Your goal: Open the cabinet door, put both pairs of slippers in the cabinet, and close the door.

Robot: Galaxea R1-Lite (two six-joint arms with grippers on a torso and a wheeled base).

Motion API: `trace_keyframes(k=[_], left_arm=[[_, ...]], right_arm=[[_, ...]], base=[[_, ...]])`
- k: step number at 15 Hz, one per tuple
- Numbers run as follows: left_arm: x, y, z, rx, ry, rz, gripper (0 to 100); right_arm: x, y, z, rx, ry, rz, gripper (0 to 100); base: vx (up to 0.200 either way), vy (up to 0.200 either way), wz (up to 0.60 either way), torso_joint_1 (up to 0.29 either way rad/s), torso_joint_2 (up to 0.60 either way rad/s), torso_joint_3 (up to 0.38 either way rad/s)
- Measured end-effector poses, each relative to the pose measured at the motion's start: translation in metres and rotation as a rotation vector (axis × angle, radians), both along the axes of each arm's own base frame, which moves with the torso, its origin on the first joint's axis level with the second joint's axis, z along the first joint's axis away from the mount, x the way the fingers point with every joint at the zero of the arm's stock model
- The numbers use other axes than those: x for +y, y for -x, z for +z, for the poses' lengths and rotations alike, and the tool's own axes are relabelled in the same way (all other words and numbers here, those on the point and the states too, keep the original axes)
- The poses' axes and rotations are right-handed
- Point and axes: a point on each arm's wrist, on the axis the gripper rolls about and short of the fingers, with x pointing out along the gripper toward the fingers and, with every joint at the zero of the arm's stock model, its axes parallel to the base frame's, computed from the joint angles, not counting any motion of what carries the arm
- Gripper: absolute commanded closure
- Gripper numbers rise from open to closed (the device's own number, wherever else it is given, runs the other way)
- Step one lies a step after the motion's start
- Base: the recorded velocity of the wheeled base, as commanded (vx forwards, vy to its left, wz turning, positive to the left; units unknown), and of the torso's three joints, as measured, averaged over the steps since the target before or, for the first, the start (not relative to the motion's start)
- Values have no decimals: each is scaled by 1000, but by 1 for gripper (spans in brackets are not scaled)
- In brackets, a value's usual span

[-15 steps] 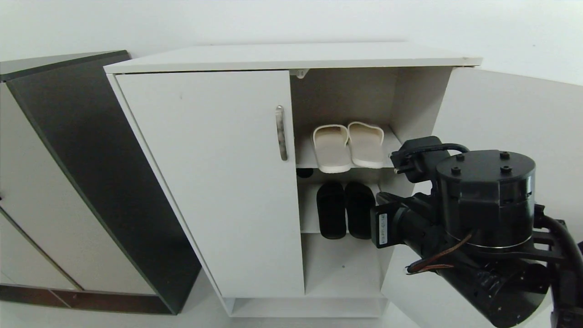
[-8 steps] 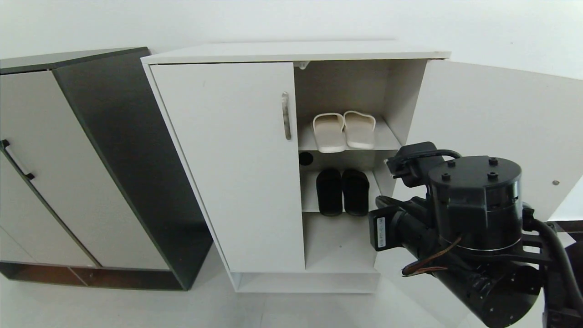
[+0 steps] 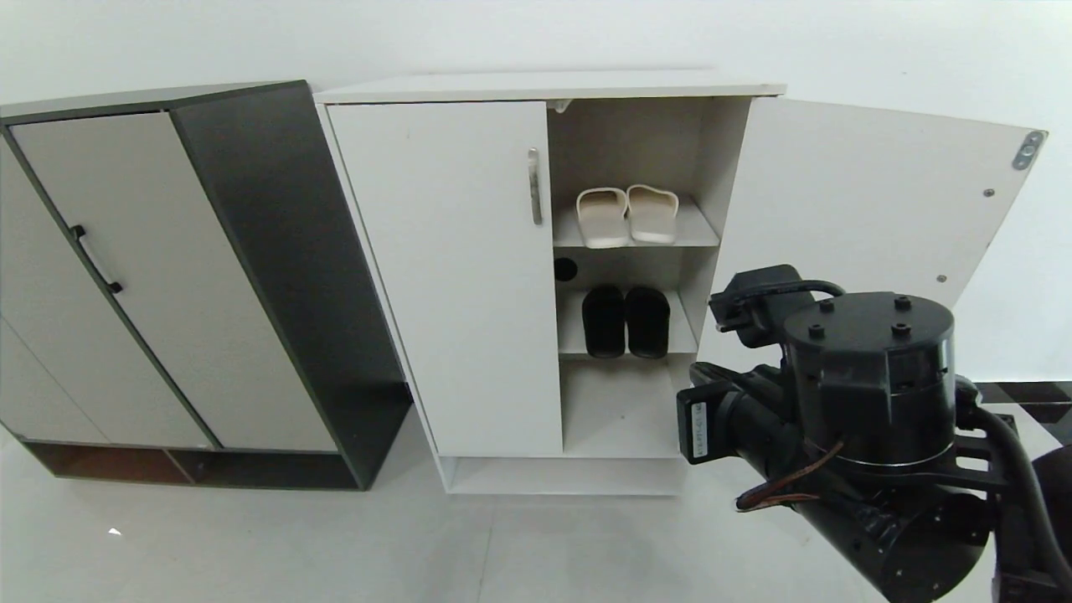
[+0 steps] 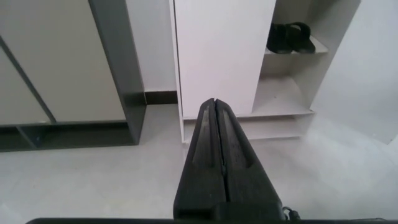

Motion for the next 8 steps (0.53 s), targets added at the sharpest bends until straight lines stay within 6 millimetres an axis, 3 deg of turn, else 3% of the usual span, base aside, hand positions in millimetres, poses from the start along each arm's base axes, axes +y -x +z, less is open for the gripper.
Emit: trace_keyframes(k=[8], left_arm=[[0, 0, 0, -1, 1, 0, 100]], right_arm=[[-2, -1, -5, 9, 16, -7, 100]], base=[[0, 0, 0, 0, 0, 0]])
